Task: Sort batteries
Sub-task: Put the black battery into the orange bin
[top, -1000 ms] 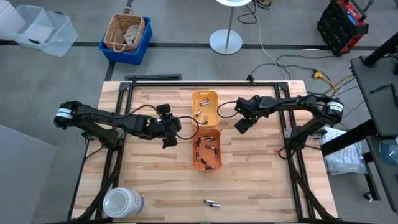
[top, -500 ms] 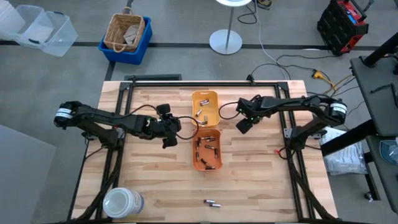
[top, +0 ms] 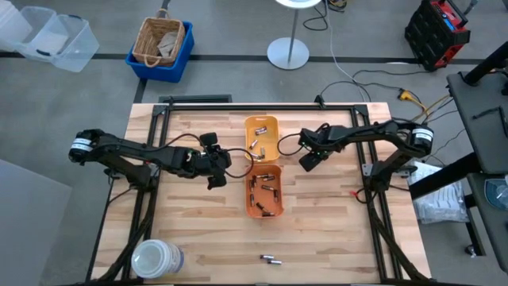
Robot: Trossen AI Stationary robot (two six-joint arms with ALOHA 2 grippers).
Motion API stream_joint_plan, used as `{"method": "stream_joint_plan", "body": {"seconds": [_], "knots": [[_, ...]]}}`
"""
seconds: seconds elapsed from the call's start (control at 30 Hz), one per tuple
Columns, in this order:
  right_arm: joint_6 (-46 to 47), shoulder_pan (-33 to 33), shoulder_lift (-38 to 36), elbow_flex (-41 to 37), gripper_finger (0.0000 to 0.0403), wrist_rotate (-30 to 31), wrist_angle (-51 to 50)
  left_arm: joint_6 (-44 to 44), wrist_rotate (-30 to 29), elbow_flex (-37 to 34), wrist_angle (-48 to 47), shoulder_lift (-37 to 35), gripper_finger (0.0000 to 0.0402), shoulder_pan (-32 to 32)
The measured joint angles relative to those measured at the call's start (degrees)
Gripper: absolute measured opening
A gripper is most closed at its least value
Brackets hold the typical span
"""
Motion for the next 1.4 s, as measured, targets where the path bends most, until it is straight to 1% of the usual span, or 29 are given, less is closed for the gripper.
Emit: {"method": "stream_joint_plan", "body": {"seconds": [0.2, 0.43, 0.53, 0.73, 0.8, 1.0, 1.1, 1.2, 1.3, 1.4], "knots": [[-2.01, 0.08, 2.60, -0.13, 0.0110, -0.25, 0.72, 0.00, 0.02, 0.02, -0.04, 0.00, 0.0123, 0.00], [-5.09, 0.10, 3.86, -0.16, 0.0040, -0.57, 1.75, 0.00, 0.02, 0.02, -0.04, 0.00, 0.0123, 0.00], [-6.54, 0.10, 2.98, -0.26, 0.0038, -0.50, 2.13, 0.00, 0.02, 0.00, -0.04, 0.00, 0.0123, 0.00], [-6.99, 0.22, -3.67, -0.51, 0.0038, -0.36, 2.27, 0.00, 0.02, 0.02, -0.04, 0.00, 0.0123, 0.00], [-7.16, 0.50, -6.81, -0.70, 0.0038, 0.45, 2.56, 0.00, 0.04, 0.00, -0.04, 0.00, 0.0123, 0.00], [-9.16, 2.29, -16.06, -0.54, 0.0038, 0.05, 4.62, 0.00, 0.04, 0.00, -0.23, 0.00, 0.0123, 0.00], [-12.55, 4.78, -19.50, -0.49, 0.0038, -1.66, 10.85, 0.00, 0.04, 0.00, -0.24, -0.41, 0.0123, -0.02], [-16.42, 7.73, -20.97, -1.51, 0.0038, -5.85, 20.35, 0.01, 0.02, 0.28, -0.52, -1.00, 0.0123, -0.02], [-20.26, 10.43, -21.06, -3.24, 0.0038, -11.75, 33.40, -0.36, 0.02, 0.44, -1.19, -2.23, 0.0123, -0.11], [-23.23, 13.27, -19.28, -6.84, 0.0038, -17.09, 48.67, -1.55, 0.00, 0.44, -2.31, -3.51, 0.0123, -0.13]]}}
